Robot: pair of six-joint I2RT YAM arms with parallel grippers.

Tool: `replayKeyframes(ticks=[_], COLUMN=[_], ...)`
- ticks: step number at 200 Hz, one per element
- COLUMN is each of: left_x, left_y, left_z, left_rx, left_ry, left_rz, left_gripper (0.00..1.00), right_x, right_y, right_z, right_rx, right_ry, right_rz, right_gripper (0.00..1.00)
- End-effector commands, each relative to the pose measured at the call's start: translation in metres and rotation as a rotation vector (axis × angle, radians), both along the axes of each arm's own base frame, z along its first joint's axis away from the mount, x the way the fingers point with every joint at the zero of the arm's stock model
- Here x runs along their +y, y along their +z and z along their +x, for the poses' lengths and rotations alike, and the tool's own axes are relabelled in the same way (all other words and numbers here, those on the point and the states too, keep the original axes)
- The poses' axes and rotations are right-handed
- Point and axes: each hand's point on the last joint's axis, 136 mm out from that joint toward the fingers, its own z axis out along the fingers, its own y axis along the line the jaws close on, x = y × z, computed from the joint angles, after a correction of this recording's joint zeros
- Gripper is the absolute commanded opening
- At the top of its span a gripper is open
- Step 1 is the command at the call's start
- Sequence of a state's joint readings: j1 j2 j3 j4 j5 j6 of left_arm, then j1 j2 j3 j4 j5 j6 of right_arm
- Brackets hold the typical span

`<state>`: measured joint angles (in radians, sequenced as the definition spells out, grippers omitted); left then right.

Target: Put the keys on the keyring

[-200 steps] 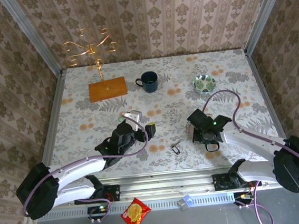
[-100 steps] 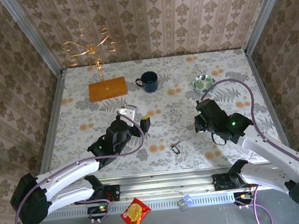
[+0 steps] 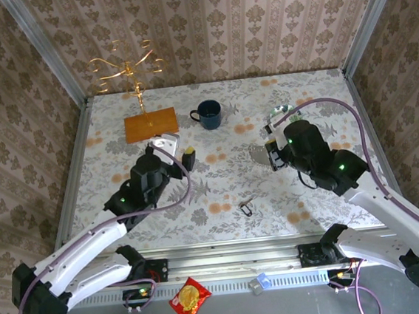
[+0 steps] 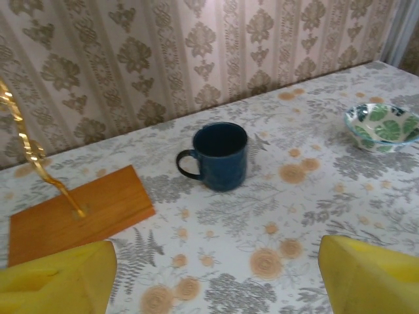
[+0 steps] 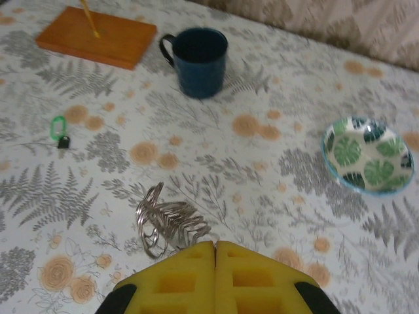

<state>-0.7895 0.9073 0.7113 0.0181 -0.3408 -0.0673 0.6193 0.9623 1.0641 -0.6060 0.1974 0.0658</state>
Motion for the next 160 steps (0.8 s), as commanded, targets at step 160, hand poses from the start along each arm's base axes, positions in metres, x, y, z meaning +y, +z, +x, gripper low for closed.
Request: replayKeyframes(ticks=[160], left_x=[0.007], left_y=[0.034], left_z=[-0.096], left_rx=[-0.216], left_ry=[-0.461], left_rz=[0.091], left_gripper=[0.48], right_x=[0.143], right_y=[0.045], right_z=[-0.050], right_rx=[-0.052], right_ry=[0.854], right_rz=[-0.067], right_gripper=[0.00])
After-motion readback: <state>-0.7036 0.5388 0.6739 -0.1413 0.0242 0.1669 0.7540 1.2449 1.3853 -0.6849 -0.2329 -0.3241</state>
